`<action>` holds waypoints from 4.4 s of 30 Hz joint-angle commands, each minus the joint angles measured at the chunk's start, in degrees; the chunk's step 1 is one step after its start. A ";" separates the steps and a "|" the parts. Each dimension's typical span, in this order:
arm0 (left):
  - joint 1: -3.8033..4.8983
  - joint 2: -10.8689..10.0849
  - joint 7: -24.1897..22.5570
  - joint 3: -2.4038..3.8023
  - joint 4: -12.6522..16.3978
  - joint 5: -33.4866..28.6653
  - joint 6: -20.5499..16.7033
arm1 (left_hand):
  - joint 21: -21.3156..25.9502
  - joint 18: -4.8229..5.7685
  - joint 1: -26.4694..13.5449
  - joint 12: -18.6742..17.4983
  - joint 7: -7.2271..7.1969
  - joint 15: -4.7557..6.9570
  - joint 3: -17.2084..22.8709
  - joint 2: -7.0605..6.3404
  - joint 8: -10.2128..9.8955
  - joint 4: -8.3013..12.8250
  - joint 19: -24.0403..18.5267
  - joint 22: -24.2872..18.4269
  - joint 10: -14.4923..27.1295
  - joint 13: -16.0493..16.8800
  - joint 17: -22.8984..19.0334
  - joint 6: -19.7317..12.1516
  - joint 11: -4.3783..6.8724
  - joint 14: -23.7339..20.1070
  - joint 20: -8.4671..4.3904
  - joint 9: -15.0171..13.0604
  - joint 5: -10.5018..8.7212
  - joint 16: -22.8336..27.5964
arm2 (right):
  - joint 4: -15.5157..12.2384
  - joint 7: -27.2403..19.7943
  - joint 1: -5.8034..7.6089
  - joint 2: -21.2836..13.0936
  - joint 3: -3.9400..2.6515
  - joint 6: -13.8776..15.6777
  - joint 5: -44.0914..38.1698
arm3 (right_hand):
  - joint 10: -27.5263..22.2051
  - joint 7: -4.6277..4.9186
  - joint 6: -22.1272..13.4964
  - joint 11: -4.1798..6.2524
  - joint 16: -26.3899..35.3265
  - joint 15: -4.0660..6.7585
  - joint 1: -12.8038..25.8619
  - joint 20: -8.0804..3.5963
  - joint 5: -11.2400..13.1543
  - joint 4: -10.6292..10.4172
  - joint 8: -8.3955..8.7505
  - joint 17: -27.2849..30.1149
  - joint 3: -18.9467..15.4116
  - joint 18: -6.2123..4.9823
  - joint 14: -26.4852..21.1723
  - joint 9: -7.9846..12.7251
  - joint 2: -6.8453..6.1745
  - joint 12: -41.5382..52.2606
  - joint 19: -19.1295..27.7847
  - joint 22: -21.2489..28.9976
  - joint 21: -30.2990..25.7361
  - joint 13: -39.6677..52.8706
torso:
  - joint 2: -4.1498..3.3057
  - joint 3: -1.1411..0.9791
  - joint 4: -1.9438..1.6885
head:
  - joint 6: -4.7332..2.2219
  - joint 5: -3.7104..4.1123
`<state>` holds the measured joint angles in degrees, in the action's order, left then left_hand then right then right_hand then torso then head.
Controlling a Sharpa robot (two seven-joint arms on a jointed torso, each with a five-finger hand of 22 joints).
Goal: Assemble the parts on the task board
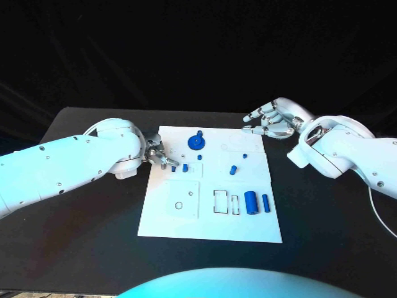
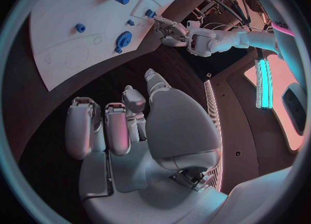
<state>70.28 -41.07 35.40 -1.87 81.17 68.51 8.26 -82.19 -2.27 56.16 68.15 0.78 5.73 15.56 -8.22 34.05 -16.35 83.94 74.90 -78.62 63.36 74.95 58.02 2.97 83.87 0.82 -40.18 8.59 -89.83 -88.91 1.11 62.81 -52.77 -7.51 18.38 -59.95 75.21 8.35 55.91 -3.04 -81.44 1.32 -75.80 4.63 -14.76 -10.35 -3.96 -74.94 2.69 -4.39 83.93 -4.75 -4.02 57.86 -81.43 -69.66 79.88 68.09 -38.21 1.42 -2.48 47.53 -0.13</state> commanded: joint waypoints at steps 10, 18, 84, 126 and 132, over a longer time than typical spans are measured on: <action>0.35 -2.20 -10.37 0.65 -0.51 -15.59 -13.36 | 7.65 -1.82 1.41 -14.03 1.84 -0.83 -7.22 1.80 -2.47 -0.23 -0.71 -0.87 9.88 -14.94 15.01 -4.49 -1.60 6.12 0.32 1.12 0.19 -0.14 | -0.03 -0.07 -0.14 -0.10 0.00 -0.60 -0.11 | -0.32 -0.16 0.35 -0.05 0.22 0.02 -0.22 -0.01 -0.22 -0.02 -0.16 -2.17 -0.28 0.28 3.27 0.07 0.42 0.17 0.26 0.05 -0.37 -0.05 | -0.01 -0.11 -0.01 | -0.07 0.01; 0.37 -1.72 -16.26 0.45 -1.39 -15.94 -16.02 | 40.23 -7.90 14.83 -24.38 5.27 -3.67 -6.26 4.36 -6.82 2.32 -15.03 -30.07 20.45 -24.53 -8.00 -10.00 -4.70 -4.02 2.78 5.34 0.47 19.82 | -0.02 -0.08 -0.15 -0.09 0.00 -0.60 -0.11 | -0.32 -0.16 0.35 -0.05 0.22 0.02 -0.22 -0.01 -0.22 -0.02 -0.16 -2.17 -0.28 0.28 3.27 0.07 0.42 0.17 0.26 0.05 -0.37 -0.05 | -0.06 -0.09 0.01 | -0.18 -0.07; -3.12 13.67 -30.86 -1.36 -13.62 22.15 -12.09 | 15.39 -2.91 27.50 -54.43 6.68 -4.63 9.52 -2.17 -25.65 11.14 0.48 -6.45 13.94 -58.36 -6.10 1.33 -6.80 2.26 3.72 31.23 0.39 12.98 | 0.10 -0.25 -0.40 0.60 0.01 -0.47 -0.09 | -0.42 -0.15 0.31 -0.05 0.25 0.02 -0.45 -0.02 -0.30 0.00 -0.13 -2.18 -0.27 0.27 3.28 0.09 0.61 0.05 0.29 0.14 -0.44 -0.16 | -0.14 0.04 0.11 | -0.83 1.25; -2.15 4.40 -27.66 1.68 -4.17 15.37 -16.65 | 13.78 -2.66 26.52 -56.29 6.88 -4.38 14.39 -1.36 -25.64 14.30 0.42 -4.51 9.70 -58.31 -6.52 5.41 -6.49 2.27 3.43 31.64 0.20 12.39 | 0.56 -0.22 -0.56 0.59 0.01 -0.57 -0.08 | -0.36 -0.15 0.34 -0.05 0.24 0.02 -0.58 -0.02 -0.32 0.02 -0.14 -2.21 -0.29 0.28 3.29 0.09 0.70 0.24 0.26 0.09 -0.42 -0.05 | 0.10 -0.14 -0.43 | -0.81 1.29; -2.08 3.47 -27.39 1.69 -4.38 14.85 -14.99 | 13.73 -2.65 26.45 -56.35 6.88 -4.38 14.40 -1.41 -25.67 14.33 0.43 -4.45 9.67 -58.32 -6.57 5.42 -6.50 2.26 3.43 31.66 0.20 12.40 | 0.56 -0.20 -0.62 0.62 0.01 -0.57 -0.08 | -0.35 -0.15 0.36 -0.05 0.25 0.03 -0.62 -0.02 -0.32 0.03 -0.15 -2.20 -0.30 0.28 3.29 0.08 0.71 0.26 0.25 0.07 -0.41 -0.04 | 0.09 -0.09 -0.63 | -0.71 1.33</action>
<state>68.12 -37.64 7.31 -0.21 76.74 84.92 -8.17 -68.11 -5.67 83.35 12.18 7.74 1.01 29.64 -9.66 8.37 -1.97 83.84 70.40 -68.51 5.11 68.43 63.15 -3.65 84.08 4.41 -8.51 8.77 -77.24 -88.35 1.09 62.25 -52.20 -7.50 18.36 -59.88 75.21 8.34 55.90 -3.04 -81.44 1.32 -76.25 4.63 -14.76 -10.35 -3.96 -74.92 2.70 -4.39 83.93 -4.75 -3.56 57.86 -81.43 -69.59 79.66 68.01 -38.14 1.31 -2.97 46.79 1.24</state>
